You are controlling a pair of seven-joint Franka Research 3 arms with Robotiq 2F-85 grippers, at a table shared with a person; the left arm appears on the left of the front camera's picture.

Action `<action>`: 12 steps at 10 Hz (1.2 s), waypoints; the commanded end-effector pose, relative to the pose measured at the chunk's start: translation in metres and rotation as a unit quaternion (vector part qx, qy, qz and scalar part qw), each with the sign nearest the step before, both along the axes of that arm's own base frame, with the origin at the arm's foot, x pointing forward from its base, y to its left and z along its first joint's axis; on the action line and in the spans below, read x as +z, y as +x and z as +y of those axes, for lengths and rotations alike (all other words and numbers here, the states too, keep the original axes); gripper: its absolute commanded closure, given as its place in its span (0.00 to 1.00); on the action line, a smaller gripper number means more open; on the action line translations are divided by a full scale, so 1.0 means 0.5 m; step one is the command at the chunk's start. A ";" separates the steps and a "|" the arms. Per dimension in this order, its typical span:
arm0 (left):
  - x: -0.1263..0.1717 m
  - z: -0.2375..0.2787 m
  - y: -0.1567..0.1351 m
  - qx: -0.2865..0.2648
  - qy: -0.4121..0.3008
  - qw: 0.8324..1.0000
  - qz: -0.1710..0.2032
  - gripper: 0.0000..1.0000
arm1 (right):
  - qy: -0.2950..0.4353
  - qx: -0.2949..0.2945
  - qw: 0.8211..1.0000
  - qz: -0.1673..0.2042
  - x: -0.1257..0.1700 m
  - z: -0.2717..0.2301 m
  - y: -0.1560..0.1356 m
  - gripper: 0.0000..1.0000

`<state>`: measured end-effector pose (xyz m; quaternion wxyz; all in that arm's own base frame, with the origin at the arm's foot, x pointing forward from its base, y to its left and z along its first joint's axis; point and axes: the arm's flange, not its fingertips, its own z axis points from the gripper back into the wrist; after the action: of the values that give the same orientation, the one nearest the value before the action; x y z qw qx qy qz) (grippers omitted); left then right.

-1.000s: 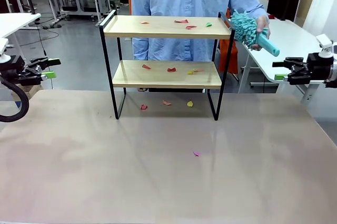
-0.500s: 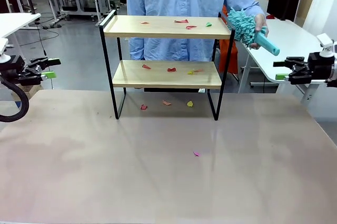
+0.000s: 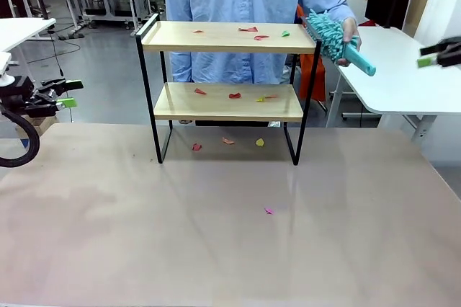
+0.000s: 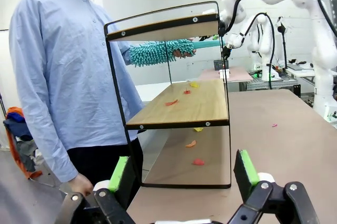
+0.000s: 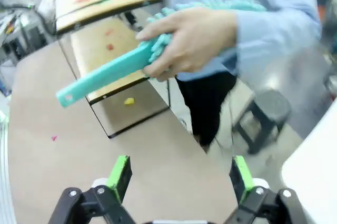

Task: Clean the shelf.
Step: Pick up the Duster handed by the human.

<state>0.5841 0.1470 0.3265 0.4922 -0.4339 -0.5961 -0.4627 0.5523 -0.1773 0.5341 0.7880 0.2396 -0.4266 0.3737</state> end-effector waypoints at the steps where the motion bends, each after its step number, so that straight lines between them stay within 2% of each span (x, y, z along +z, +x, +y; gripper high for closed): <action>1: 0.003 0.000 0.000 -0.004 0.005 1.000 -0.005 0.00 | -0.022 -0.053 0.994 0.095 0.057 0.099 -0.052 0.00; 2: 0.003 0.000 0.000 -0.004 0.005 1.000 -0.005 0.00 | -0.049 -0.101 0.988 0.104 0.099 0.130 -0.076 0.00; 3: 0.003 0.000 0.000 -0.004 0.005 1.000 -0.005 0.00 | -0.067 -0.137 0.984 0.091 0.137 0.174 -0.088 0.00; 5: 0.003 0.000 0.000 -0.004 0.005 1.000 -0.005 0.00 | -0.057 -0.188 0.977 0.079 0.168 0.257 -0.107 0.00; 7: 0.003 0.000 0.000 -0.004 0.005 1.000 -0.005 0.00 | -0.047 -0.185 0.979 0.065 0.163 0.307 -0.119 0.00; 8: 0.003 0.000 0.000 -0.004 0.005 1.000 -0.005 0.00 | -0.050 -0.164 0.983 0.073 0.188 0.265 -0.101 0.00; 12: 0.003 0.000 0.000 -0.004 0.005 1.000 -0.005 0.00 | -0.050 -0.164 0.983 0.073 0.188 0.265 -0.101 0.00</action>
<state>0.5842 0.1469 0.3265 0.4922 -0.4339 -0.5959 -0.4629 0.4984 -0.0476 0.6232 0.8792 0.1589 -0.3874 0.2274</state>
